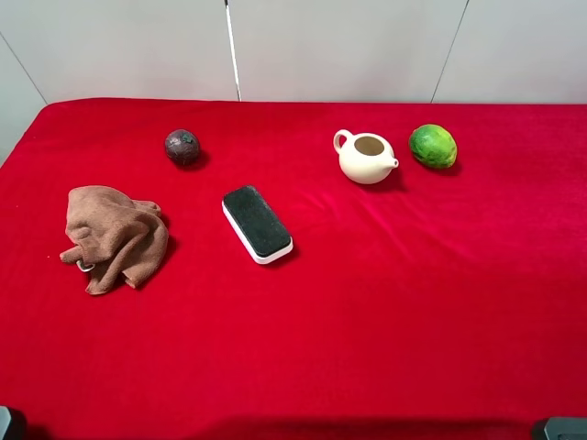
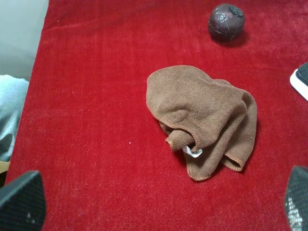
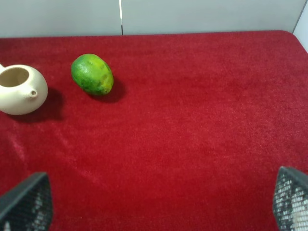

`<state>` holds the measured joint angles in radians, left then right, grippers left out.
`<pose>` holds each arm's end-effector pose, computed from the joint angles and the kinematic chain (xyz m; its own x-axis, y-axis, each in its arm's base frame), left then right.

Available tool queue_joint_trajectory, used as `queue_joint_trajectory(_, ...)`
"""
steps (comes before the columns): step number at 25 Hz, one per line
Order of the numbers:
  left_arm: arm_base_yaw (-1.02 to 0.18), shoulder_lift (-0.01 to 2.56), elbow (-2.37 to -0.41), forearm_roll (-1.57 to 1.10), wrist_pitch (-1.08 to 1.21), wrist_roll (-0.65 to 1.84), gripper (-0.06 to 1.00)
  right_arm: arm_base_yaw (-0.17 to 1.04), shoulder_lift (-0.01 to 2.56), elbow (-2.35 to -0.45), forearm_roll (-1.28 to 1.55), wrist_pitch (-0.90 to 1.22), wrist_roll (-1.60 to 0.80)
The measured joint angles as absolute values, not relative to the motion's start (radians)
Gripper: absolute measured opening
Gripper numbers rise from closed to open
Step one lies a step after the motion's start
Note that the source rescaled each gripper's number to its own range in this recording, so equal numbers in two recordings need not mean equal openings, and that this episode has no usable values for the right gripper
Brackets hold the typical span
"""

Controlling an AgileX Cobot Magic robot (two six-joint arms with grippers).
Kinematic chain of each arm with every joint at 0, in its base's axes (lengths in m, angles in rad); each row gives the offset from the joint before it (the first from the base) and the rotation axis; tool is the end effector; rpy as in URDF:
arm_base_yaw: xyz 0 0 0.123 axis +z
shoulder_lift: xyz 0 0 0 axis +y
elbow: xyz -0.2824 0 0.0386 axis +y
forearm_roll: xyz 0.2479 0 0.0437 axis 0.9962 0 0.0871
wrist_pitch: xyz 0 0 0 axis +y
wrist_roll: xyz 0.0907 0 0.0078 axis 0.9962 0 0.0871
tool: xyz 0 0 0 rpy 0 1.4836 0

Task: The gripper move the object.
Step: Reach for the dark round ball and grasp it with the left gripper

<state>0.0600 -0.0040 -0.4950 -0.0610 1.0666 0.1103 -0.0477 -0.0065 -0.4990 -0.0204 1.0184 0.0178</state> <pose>-0.0049 -0.0052 0.2754 -0.4601 0.0531 -0.8863 0.0246 0.9986 0.0471 -0.0041 -0.0014 0.2803 -0.4119 0.0268 -0.9108 0.0664 0.9978 -0.0007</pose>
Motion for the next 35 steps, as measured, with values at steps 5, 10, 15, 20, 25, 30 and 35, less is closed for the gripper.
queue_joint_trajectory(5, 0.060, -0.004, -0.495, -0.061, 1.067, 0.110, 1.00, -0.048, -0.006, -0.499, -0.020, 1.018, 0.018)
queue_joint_trajectory(10, 0.060, -0.004, -0.495, -0.061, 1.066, 0.110, 1.00, -0.048, -0.006, -0.499, -0.020, 1.018, 0.018)
queue_joint_trajectory(15, 0.060, -0.004, -0.495, -0.061, 1.066, 0.110, 1.00, -0.048, -0.006, -0.499, -0.020, 1.018, 0.018)
queue_joint_trajectory(20, 0.060, -0.004, -0.495, -0.061, 1.066, 0.110, 1.00, -0.048, -0.006, -0.499, -0.020, 1.018, 0.018)
queue_joint_trajectory(25, 0.060, -0.004, -0.495, -0.030, 1.061, 0.105, 1.00, -0.048, -0.006, -0.499, -0.020, 1.018, 0.018)
queue_joint_trajectory(30, 0.060, -0.004, -0.495, -0.027, 1.055, 0.104, 1.00, -0.048, -0.006, -0.499, -0.020, 1.018, 0.018)
queue_joint_trajectory(35, 0.060, 0.014, -0.521, -0.027, 1.052, 0.104, 1.00, -0.048, -0.006, -0.499, -0.020, 1.018, 0.018)
